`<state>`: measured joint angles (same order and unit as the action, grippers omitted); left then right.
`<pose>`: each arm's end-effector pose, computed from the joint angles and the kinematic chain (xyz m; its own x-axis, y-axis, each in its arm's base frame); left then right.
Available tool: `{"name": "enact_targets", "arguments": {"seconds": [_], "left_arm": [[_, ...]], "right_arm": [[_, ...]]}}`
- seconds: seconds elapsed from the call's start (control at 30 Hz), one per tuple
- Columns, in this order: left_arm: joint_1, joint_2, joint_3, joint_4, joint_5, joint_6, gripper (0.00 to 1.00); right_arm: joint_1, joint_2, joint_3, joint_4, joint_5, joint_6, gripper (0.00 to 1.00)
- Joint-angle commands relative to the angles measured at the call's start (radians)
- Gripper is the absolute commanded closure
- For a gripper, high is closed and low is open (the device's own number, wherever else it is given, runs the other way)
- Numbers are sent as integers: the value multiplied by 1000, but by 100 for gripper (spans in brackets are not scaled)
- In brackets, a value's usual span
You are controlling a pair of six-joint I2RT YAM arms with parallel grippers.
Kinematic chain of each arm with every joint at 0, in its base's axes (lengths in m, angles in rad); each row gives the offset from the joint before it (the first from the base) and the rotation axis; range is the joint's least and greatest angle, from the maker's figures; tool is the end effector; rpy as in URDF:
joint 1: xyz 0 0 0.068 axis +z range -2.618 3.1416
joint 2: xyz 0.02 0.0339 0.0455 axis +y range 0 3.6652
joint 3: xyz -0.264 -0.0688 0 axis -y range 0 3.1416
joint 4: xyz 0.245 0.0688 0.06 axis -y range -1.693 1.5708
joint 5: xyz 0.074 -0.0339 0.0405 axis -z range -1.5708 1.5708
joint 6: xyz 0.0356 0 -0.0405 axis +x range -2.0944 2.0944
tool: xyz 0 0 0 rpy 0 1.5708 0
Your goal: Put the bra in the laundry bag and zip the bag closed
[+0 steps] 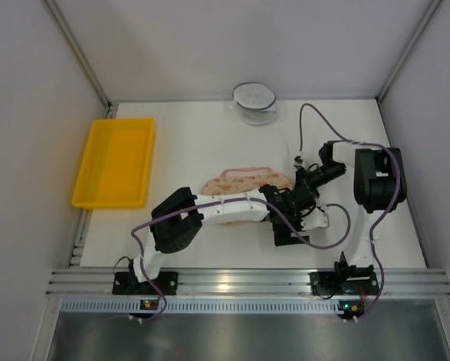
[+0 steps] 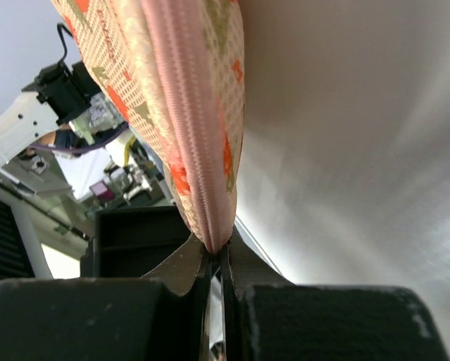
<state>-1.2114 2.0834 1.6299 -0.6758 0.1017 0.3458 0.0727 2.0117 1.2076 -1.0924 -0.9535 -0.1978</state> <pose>0.1523 -0.4157 0.1912 0.0217 0.9011 -0.4331 0.9983 0.0041 0.0585 0.3126 0.0519 0.1278 -0.9694 -0.1847 0.1619 0.0282 0.5711 0.8204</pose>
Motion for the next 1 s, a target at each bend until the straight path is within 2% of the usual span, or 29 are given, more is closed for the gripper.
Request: {"name": "enact_targets", "arguments": {"seconds": [0.0, 0.1, 0.27, 0.4, 0.5, 0.63, 0.83, 0.97], "left_arm": [[16, -91, 65, -50, 27, -24, 5], [53, -129, 70, -39, 56, -53, 2], [145, -181, 82, -30, 119, -105, 2], [246, -201, 107, -31, 150, -125, 2], [306, -210, 131, -31, 147, -130, 2], [369, -223, 148, -31, 141, -130, 2], [447, -238, 142, -31, 150, -166, 2], [498, -238, 137, -33, 173, -217, 2]], "right_arm": [[-89, -94, 17, 28, 48, -2, 100], [-194, -149, -34, 90, 70, 44, 100], [-368, -229, -94, 229, 117, 153, 100], [-451, -260, -89, 319, 189, 221, 100], [-485, -235, -7, 341, 249, 238, 100], [-502, -136, 205, 321, 329, 209, 100], [-496, 51, 548, 230, 344, 143, 100], [-476, 182, 694, 246, 360, 136, 100]]}}
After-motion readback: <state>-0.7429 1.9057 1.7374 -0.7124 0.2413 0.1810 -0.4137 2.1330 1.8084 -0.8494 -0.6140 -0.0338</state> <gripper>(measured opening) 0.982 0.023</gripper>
